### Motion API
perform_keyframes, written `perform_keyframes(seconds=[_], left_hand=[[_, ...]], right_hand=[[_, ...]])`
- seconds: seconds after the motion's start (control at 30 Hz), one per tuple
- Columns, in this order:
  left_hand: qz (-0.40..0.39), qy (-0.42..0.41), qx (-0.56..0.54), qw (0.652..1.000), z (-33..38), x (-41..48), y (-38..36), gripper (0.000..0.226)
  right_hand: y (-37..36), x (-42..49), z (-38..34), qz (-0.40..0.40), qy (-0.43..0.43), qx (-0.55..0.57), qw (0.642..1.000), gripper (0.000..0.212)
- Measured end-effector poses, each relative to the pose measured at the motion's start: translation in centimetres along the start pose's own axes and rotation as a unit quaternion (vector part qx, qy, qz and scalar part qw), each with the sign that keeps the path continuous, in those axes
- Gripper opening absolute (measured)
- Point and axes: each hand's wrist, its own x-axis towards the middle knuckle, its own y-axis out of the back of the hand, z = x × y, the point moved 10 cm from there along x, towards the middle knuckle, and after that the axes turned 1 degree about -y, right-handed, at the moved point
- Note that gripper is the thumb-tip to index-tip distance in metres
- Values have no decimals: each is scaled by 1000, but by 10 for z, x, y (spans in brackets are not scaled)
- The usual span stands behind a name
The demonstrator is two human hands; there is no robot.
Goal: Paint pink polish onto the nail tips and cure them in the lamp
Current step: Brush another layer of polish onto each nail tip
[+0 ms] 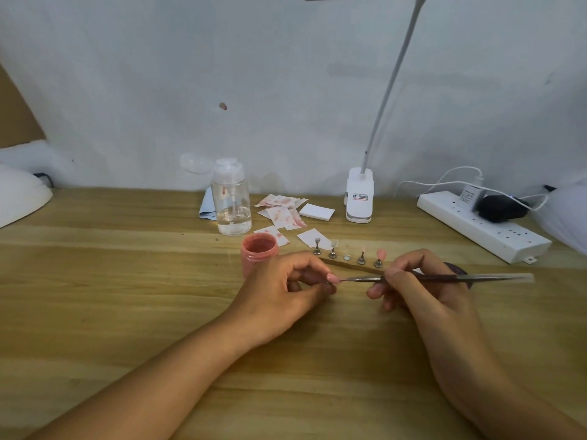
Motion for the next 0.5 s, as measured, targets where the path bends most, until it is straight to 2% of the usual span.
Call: perform_keyframes(seconds=[0.5], left_hand=[[-5, 4, -3, 1000, 1, -1, -1, 17]], right_hand=[[1, -1, 0, 6, -2, 7, 1000, 10]])
